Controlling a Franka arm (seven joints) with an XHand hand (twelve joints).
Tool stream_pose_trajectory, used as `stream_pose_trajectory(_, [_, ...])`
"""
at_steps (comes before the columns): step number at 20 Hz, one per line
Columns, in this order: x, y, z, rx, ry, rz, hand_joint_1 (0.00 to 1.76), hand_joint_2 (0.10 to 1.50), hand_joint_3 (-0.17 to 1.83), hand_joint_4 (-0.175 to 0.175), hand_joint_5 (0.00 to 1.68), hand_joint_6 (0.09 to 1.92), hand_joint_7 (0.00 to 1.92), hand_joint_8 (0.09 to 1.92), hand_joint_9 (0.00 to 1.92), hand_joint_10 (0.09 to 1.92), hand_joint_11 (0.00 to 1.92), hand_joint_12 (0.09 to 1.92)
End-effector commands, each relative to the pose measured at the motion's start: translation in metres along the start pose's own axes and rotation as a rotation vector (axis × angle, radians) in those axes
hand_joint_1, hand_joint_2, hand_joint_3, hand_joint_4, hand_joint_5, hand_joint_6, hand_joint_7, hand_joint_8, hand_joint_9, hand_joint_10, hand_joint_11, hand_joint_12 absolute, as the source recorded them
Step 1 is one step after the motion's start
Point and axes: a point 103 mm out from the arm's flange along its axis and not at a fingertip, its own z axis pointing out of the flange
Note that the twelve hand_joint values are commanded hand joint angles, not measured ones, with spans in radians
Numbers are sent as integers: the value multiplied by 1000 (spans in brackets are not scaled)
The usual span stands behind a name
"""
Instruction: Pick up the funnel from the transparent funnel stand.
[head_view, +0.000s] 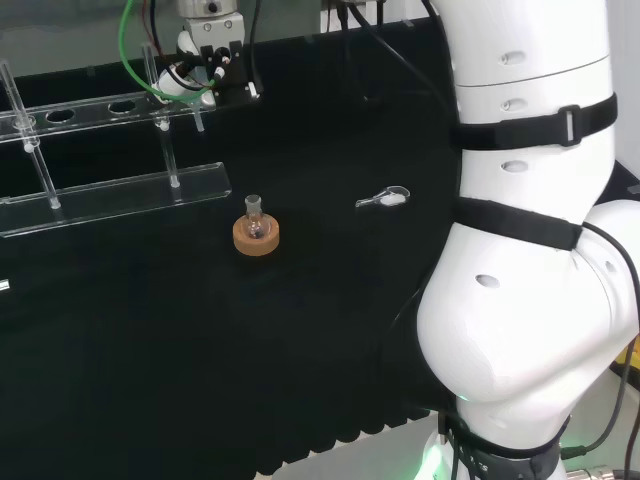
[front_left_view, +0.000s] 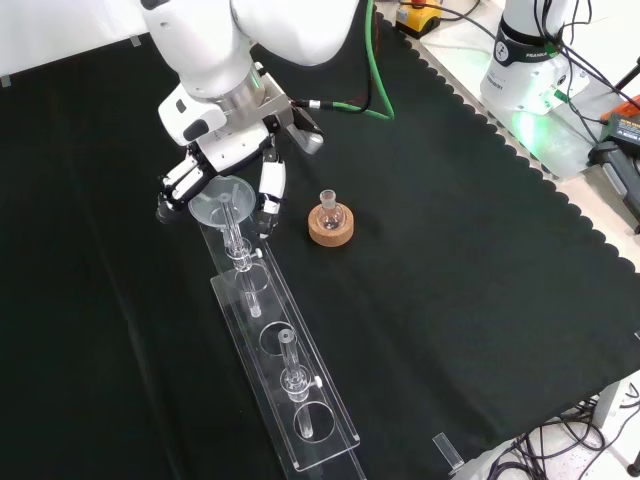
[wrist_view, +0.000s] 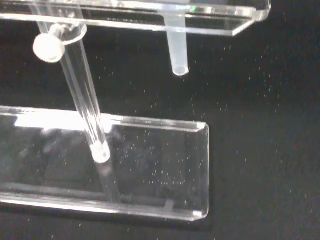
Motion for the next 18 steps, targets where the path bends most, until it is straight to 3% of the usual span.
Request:
stream_pose_trajectory(1, [3,4,5,-18,-21,-3,512,703,263,-174,331,452,348,1287,1019,1179,1538,1086])
stream_pose_trajectory(5, [8,10,9,-42,-63,-5,552,661,394,-175,251,1028,522,1466,1129,1347,1653,1228])
stream_pose_trajectory(10, [10,10,0,-69,-72,-4,643,660,531,-175,254,1473,738,1624,1273,1459,1745,1304])
stream_pose_trajectory(13, [6,4,-20,-71,-55,-6,703,654,620,-175,325,1574,815,1680,1332,1483,1789,1309])
stream_pose_trajectory(18, [-1,-15,-74,-5,-67,-28,783,661,673,-175,487,1591,913,1714,1400,1486,1831,1306])
